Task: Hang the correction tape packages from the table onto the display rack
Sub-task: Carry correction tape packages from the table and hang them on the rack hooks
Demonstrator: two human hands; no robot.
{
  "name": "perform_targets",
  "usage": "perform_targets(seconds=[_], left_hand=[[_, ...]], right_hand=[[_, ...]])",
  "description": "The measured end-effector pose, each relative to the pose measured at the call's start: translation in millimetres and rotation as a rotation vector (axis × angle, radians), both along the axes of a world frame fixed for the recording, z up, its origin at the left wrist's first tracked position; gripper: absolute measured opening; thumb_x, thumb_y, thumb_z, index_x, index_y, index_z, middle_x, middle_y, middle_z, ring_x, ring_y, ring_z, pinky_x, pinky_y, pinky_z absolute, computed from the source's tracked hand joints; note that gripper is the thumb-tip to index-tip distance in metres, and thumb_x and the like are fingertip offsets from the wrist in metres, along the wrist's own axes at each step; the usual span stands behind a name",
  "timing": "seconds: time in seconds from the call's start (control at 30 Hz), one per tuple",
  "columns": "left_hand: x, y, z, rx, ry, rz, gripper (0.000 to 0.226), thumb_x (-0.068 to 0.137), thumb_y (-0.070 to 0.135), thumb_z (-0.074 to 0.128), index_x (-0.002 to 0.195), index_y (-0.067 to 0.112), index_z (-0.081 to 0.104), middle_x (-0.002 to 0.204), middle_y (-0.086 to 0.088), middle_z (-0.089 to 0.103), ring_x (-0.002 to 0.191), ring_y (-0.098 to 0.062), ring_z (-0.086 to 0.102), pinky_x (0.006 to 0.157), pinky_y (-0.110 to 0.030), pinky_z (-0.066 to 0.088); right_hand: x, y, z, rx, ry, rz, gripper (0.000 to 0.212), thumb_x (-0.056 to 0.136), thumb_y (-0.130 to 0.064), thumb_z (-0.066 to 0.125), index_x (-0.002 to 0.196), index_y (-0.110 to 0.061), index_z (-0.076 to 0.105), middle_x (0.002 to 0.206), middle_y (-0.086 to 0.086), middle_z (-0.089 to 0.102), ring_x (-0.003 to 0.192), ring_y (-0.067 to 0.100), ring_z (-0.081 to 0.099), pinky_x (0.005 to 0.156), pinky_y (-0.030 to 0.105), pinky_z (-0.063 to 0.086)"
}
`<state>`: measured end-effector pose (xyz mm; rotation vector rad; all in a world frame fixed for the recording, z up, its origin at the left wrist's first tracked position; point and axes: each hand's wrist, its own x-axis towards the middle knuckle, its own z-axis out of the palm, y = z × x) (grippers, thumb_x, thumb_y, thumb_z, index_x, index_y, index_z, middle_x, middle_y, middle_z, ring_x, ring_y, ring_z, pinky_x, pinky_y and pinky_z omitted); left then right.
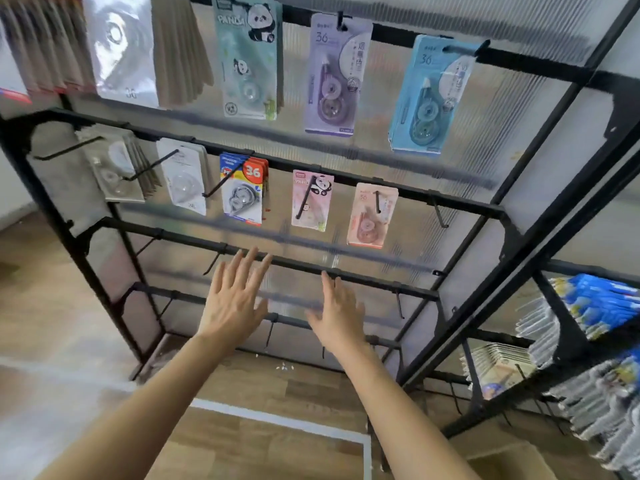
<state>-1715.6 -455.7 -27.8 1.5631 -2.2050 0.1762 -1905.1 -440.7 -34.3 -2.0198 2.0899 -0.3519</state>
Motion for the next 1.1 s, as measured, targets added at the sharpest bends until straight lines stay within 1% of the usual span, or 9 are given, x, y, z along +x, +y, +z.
perform_targets(seconds=[0.1, 0.2, 0.33, 0.43, 0.6, 0.7, 0.87, 1.0, 1.1], left_hand=[[46, 35, -33, 0.151, -0.063, 0.141, 0.075, 0.089, 0.036, 0.055, 0.151, 0.021, 0.015, 0.158, -0.012, 0.013, 0.146, -0.03, 0.011, 0.116, -0.044, 0.0], [100, 82, -52, 0.231, 0.0, 0.253, 0.076, 0.086, 0.04, 0.061, 0.15, 0.022, 0.024, 0.157, -0.01, 0.018, 0.145, -0.031, 0.014, 0.116, -0.046, 0.003], [185, 161, -63, 0.284, 0.021, 0.435, 0.076, 0.09, 0.043, 0.055, 0.151, 0.026, 0.014, 0.159, -0.006, 0.01, 0.146, -0.028, 0.008, 0.116, -0.043, -0.002], [246, 234, -62, 0.307, 0.027, 0.586, 0.075, 0.091, 0.045, 0.051, 0.151, 0.026, 0.012, 0.159, -0.006, 0.007, 0.146, -0.028, 0.005, 0.116, -0.041, -0.004], [331, 356, -56, 0.301, 0.042, 0.848, 0.069, 0.088, 0.04, 0.058, 0.148, 0.02, 0.029, 0.156, -0.011, 0.021, 0.144, -0.031, 0.018, 0.115, -0.045, 0.006], [373, 420, -58, 0.317, 0.066, 1.017, 0.069, 0.089, 0.041, 0.056, 0.149, 0.022, 0.027, 0.157, -0.009, 0.018, 0.144, -0.028, 0.016, 0.115, -0.044, 0.005], [433, 498, -57, 0.288, 0.158, 1.263, 0.071, 0.089, 0.043, 0.053, 0.15, 0.026, 0.021, 0.158, -0.005, 0.012, 0.145, -0.025, 0.009, 0.115, -0.042, 0.0], [483, 540, -56, 0.273, 0.197, 1.418, 0.07, 0.091, 0.043, 0.049, 0.15, 0.026, 0.017, 0.158, -0.006, 0.008, 0.145, -0.025, 0.006, 0.116, -0.041, 0.0], [533, 553, -50, 0.233, 0.21, 1.515, 0.069, 0.091, 0.042, 0.05, 0.15, 0.026, 0.019, 0.158, -0.005, 0.008, 0.145, -0.024, 0.006, 0.115, -0.04, 0.0]], right_hand=[[43, 18, -10, 0.033, 0.085, 0.116, 0.076, 0.095, -0.044, 0.047, 0.152, -0.023, 0.0, 0.158, 0.012, 0.009, 0.145, 0.032, 0.01, 0.112, 0.056, 0.015], [92, 41, -16, 0.075, 0.093, 0.214, 0.077, 0.095, -0.043, 0.048, 0.151, -0.026, -0.001, 0.159, 0.011, 0.003, 0.145, 0.033, 0.006, 0.114, 0.057, 0.01], [171, 84, -21, 0.102, 0.1, 0.343, 0.076, 0.095, -0.044, 0.047, 0.152, -0.027, -0.001, 0.16, 0.01, 0.003, 0.146, 0.031, 0.002, 0.114, 0.055, 0.008], [239, 130, -25, 0.157, 0.088, 0.438, 0.077, 0.095, -0.045, 0.046, 0.152, -0.027, -0.002, 0.16, 0.008, 0.0, 0.146, 0.031, 0.0, 0.115, 0.054, 0.003], [350, 207, -34, 0.239, 0.029, 0.639, 0.075, 0.095, -0.041, 0.048, 0.152, -0.027, 0.003, 0.16, 0.007, 0.003, 0.146, 0.029, 0.002, 0.114, 0.051, 0.006], [405, 248, -37, 0.281, 0.045, 0.767, 0.075, 0.095, -0.044, 0.046, 0.152, -0.026, 0.001, 0.159, 0.008, 0.003, 0.146, 0.031, 0.003, 0.115, 0.051, 0.005], [500, 293, -36, 0.263, 0.108, 0.971, 0.072, 0.096, -0.042, 0.044, 0.152, -0.025, 0.0, 0.16, 0.008, 0.003, 0.146, 0.028, 0.0, 0.116, 0.049, 0.003], [585, 322, -33, 0.263, 0.131, 1.118, 0.074, 0.095, -0.039, 0.046, 0.151, -0.029, -0.001, 0.16, 0.007, 0.001, 0.146, 0.027, 0.001, 0.115, 0.047, 0.005], [654, 331, -31, 0.242, 0.1, 1.21, 0.073, 0.095, -0.039, 0.046, 0.152, -0.029, 0.001, 0.16, 0.007, 0.002, 0.146, 0.028, 0.0, 0.115, 0.048, 0.005]])
